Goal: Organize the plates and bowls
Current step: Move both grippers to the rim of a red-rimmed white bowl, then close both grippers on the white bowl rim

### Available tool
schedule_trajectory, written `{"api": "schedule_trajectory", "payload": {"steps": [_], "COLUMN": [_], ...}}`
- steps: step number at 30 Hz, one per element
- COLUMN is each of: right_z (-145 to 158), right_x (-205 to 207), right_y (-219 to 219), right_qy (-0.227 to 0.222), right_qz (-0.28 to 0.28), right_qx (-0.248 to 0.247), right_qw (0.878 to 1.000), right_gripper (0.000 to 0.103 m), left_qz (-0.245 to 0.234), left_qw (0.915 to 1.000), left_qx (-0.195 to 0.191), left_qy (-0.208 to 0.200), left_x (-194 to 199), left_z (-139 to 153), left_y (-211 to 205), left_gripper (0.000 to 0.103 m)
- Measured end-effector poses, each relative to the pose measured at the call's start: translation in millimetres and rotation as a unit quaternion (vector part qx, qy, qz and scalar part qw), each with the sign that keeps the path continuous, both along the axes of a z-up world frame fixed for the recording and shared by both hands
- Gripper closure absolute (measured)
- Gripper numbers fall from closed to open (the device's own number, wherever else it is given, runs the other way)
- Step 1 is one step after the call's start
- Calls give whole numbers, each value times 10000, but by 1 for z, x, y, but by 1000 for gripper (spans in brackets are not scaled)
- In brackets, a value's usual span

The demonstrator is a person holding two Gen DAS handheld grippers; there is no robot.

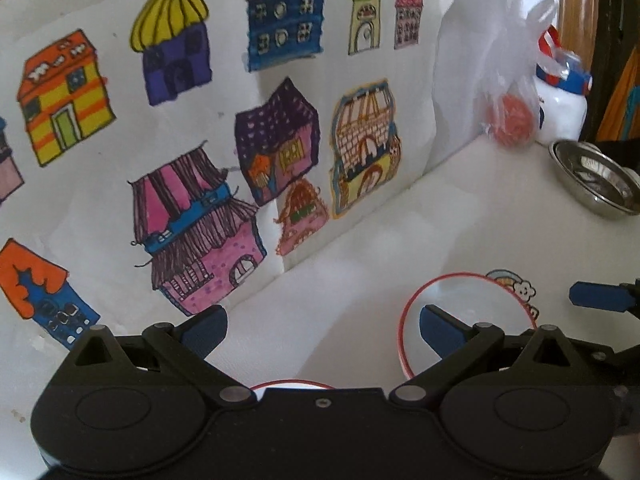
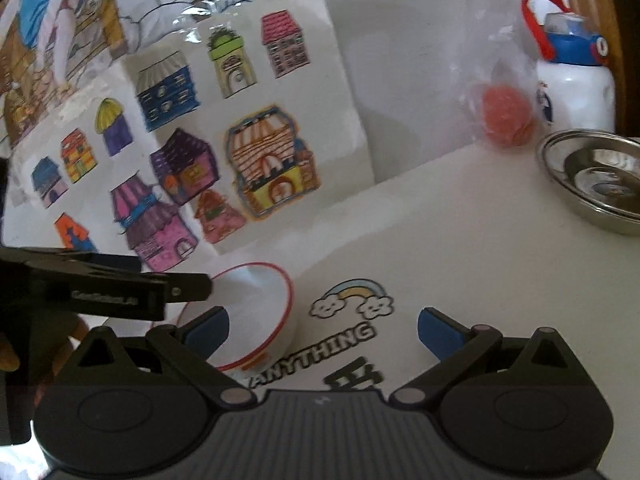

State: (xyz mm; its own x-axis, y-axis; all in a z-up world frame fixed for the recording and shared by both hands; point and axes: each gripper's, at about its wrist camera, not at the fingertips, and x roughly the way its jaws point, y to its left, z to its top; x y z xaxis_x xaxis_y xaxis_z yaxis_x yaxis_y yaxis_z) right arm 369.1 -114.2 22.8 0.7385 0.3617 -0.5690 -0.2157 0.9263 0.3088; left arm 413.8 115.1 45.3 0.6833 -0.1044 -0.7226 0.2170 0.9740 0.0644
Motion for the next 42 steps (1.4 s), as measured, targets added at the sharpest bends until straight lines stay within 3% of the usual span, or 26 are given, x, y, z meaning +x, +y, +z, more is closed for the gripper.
{"api": "schedule_trajectory", "payload": {"steps": [7, 19, 23, 33, 38, 42], "right_z": [-3, -4, -4, -4, -4, -4], "right_x": [0, -2, -2, -3, -2, -2], "right_y": [4, 6, 8, 7, 7, 7], "right_qy": [113, 62, 52, 69, 83, 32], "right_qz": [139, 199, 202, 289, 291, 267], "right_qx": [98, 127, 92, 280, 329, 336], "right_qw": [9998, 9997, 9997, 9992, 9990, 9991], "right_gripper": [7, 23, 24, 42, 42, 41], "left_qz": [-143, -278, -253, -346, -385, -405], "left_qw": [9999, 9994, 9991, 9979, 9977, 9975], "left_qx": [-31, 15, -4, -58, -52, -85], "left_qy": [53, 212, 327, 541, 562, 575], "left_x": [0, -2, -2, -2, -4, -5], "left_z": [-2, -5, -8, -12, -11, -11], "left_y": [-4, -11, -12, -19, -22, -24], "left_gripper": [2, 17, 20, 51, 53, 60]}}
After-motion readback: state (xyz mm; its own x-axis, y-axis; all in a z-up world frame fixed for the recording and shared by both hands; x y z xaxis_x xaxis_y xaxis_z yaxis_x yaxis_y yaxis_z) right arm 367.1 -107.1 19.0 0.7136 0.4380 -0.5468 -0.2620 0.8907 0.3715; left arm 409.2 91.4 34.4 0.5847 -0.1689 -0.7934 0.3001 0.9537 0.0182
